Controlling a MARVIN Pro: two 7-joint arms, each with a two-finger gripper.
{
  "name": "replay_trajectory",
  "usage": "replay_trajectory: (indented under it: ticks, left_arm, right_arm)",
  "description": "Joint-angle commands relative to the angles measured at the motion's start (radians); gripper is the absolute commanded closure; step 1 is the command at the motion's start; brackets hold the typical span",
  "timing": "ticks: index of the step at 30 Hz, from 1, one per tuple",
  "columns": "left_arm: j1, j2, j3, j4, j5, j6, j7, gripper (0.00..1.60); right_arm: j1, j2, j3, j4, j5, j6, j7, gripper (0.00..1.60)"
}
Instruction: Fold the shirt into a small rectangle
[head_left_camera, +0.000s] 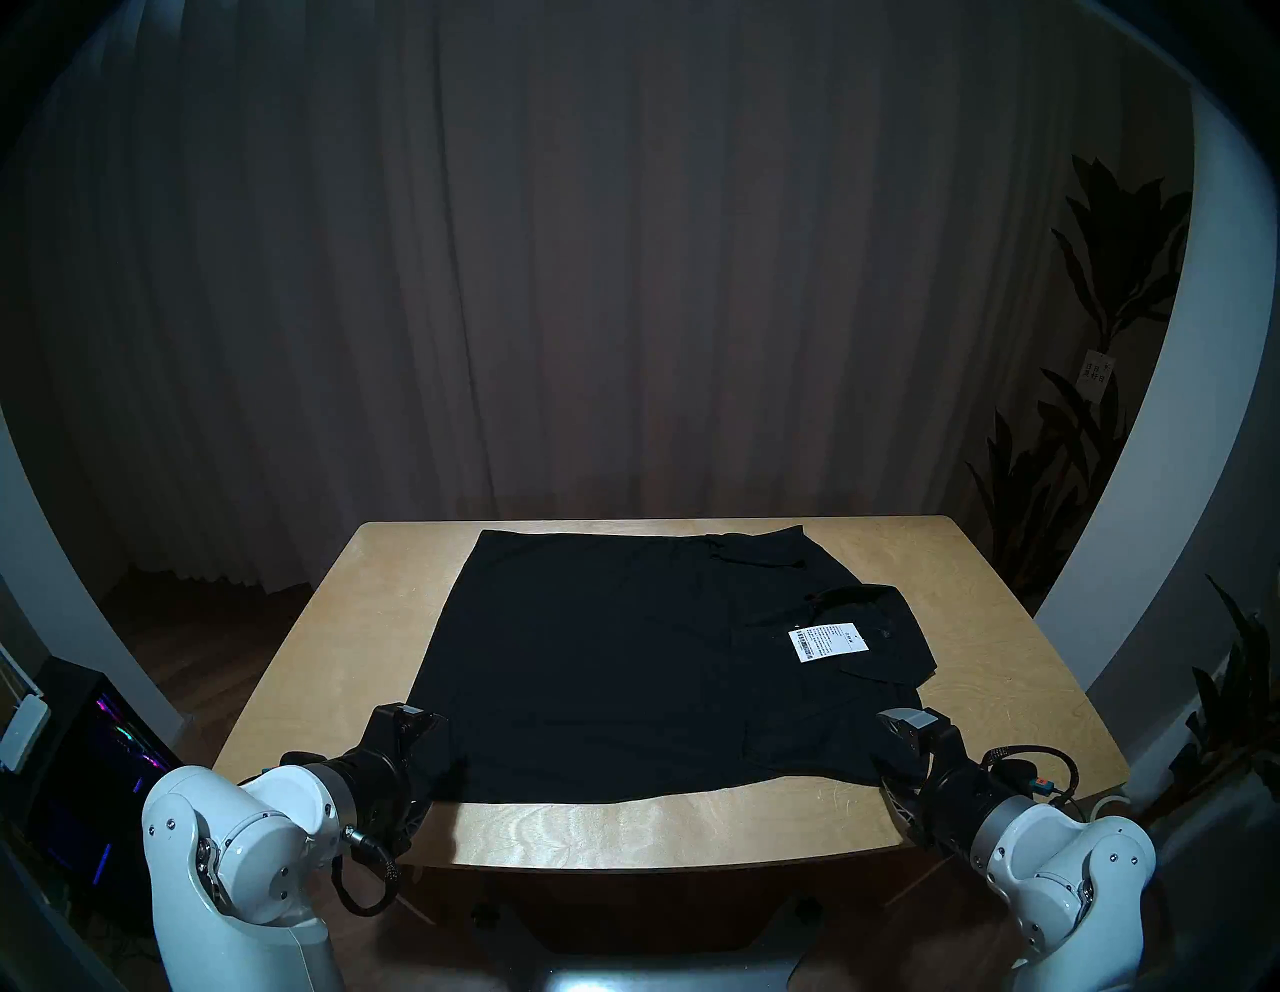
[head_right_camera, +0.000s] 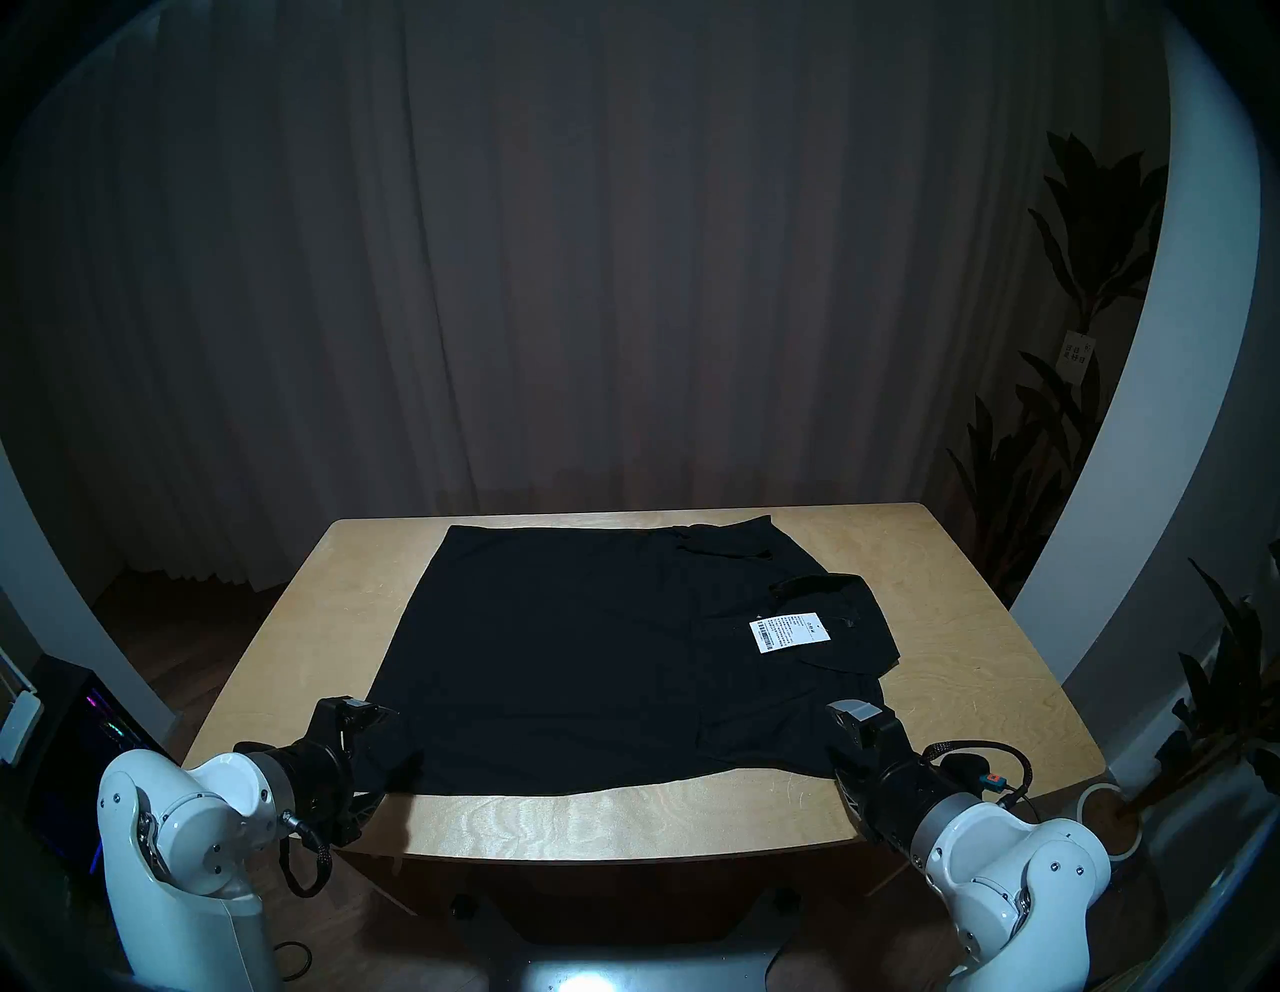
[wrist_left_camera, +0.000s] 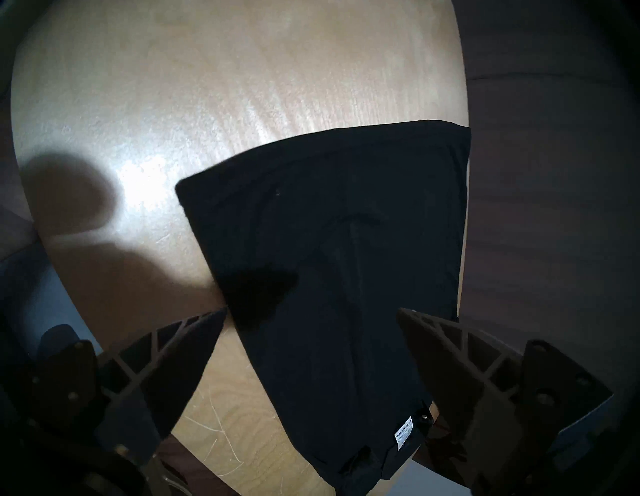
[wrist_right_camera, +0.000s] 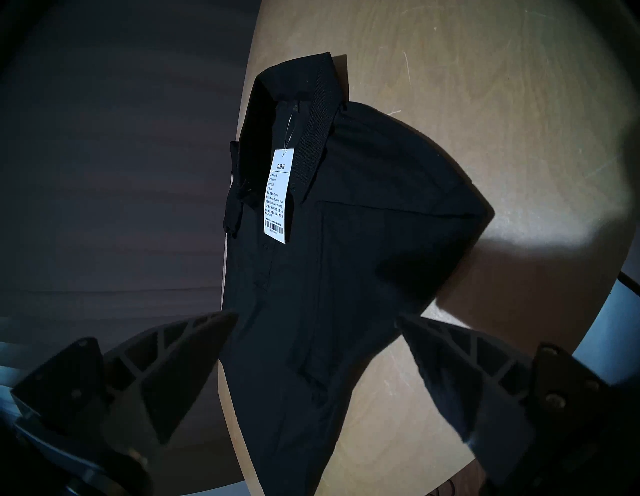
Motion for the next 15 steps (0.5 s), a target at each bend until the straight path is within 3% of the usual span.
replay_trajectory:
  ticks: [1, 9, 15]
  left_arm:
    - [-0.013, 0.002, -0.029, 0.012, -0.043, 0.004, -0.028, 0.0]
    - [0.012, -0.001, -0.046, 0.042, -0.051, 0.021, -0.057, 0.0]
    - [0.037, -0.005, -0.042, 0.049, 0.008, 0.068, -0.158, 0.0]
  right_arm:
    - [0.006, 0.006, -0.016, -0.002, 0.026, -0.008, -0.024, 0.0]
    - [0.008, 0.007, -0.017, 0.007, 0.025, -0.008, -0.04, 0.0]
    - [0.013, 0.02, -0.016, 0.022, 0.02, -0.008, -0.026, 0.0]
